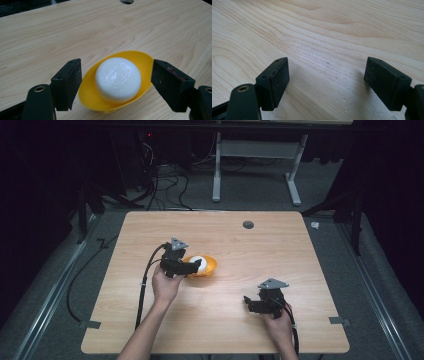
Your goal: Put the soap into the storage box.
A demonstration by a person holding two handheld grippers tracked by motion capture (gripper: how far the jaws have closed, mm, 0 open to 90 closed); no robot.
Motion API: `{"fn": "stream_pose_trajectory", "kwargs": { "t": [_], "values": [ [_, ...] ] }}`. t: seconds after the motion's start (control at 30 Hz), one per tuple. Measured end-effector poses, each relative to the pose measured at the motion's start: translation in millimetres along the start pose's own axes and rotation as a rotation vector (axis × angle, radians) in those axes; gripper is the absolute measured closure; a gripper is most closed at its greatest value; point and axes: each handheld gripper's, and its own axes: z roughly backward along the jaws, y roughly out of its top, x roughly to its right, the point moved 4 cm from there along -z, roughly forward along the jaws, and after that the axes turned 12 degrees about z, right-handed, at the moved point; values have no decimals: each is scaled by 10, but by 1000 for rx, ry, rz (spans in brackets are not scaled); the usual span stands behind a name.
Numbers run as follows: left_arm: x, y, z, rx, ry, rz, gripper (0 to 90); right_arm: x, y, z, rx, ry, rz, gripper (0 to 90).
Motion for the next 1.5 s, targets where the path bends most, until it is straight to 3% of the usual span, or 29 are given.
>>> {"fn": "stream_pose_trajectory", "kwargs": {
  "t": [1.1,1.5],
  "values": [
    [-136,-116,420,73,5,16,251,-2,1,0,-1,0,3,211],
    [-183,-222,530,72,20,21,251,-4,1,0,0,1,4,211]
  ]
}}
